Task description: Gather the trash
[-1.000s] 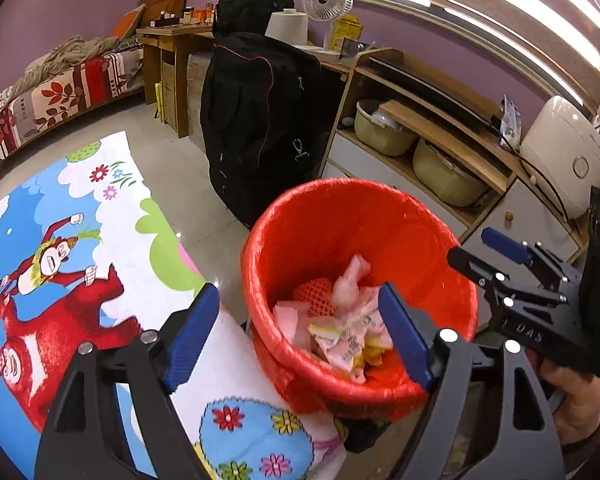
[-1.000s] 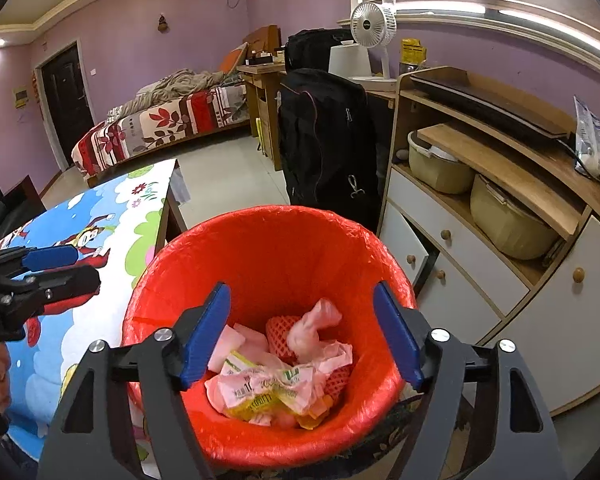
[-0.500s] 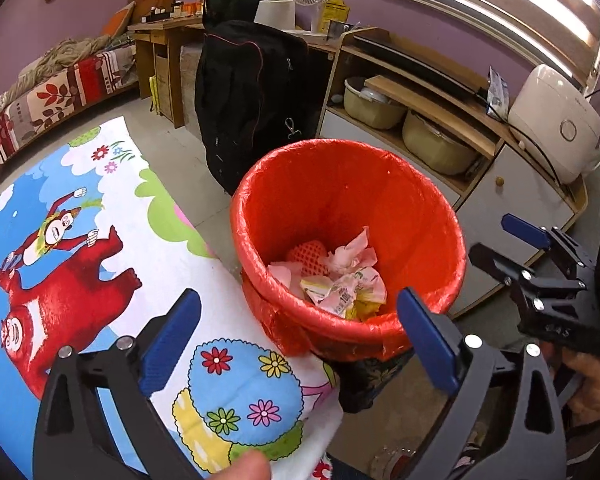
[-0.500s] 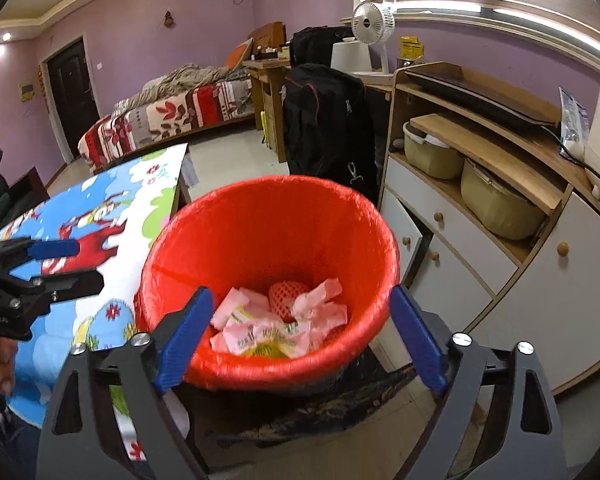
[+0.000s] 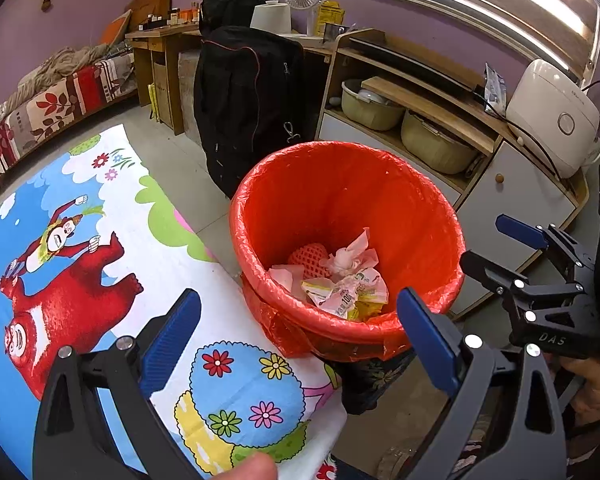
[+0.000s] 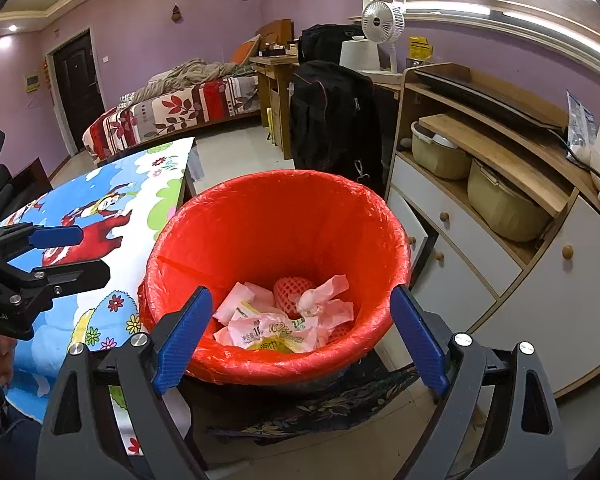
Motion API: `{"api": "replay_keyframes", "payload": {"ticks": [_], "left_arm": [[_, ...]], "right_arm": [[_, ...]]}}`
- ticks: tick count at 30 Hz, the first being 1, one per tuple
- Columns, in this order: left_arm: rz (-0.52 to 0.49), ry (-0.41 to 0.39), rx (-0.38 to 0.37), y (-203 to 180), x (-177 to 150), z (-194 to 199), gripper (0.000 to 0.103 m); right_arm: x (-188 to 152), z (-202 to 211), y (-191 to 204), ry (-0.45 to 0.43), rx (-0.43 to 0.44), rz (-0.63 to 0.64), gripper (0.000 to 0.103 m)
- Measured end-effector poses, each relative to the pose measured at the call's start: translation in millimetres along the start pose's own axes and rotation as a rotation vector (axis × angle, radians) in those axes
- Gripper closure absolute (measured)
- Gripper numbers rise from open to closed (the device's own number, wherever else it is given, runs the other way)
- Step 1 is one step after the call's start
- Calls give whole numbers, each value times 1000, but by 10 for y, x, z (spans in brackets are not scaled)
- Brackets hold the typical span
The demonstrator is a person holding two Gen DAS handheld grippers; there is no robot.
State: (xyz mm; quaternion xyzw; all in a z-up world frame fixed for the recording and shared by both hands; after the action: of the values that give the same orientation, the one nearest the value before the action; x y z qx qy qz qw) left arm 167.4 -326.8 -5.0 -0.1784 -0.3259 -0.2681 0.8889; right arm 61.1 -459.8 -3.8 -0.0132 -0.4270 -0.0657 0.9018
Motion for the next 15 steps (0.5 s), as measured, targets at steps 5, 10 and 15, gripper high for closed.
{"api": "replay_keyframes", "payload": {"ticks": [5,10,15], "left_arm": [[-1,-2,0,-2,3,-3,8],[-6,1,0,-11,1,-12,7],[-3,2,-2,-16,-2,-15,7]], "right_arm": [[2,0,9,0,3,0,18],[3,2,9,-1,2,0,18],[2,-1,14,0,2,0,18]]}}
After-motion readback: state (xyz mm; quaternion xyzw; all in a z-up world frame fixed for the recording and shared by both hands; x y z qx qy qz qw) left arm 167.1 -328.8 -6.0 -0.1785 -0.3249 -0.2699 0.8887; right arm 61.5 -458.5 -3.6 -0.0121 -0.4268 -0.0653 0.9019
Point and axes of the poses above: each gripper's, at about its wrist camera, not at the fingertips, and z roughly against the way its jaws point, y to its left, x to its top, the point moved 5 cm from there along -z, roughly the way its jaws point, and after that the axes turned 3 degrees about -y, right-handed, at the moved point
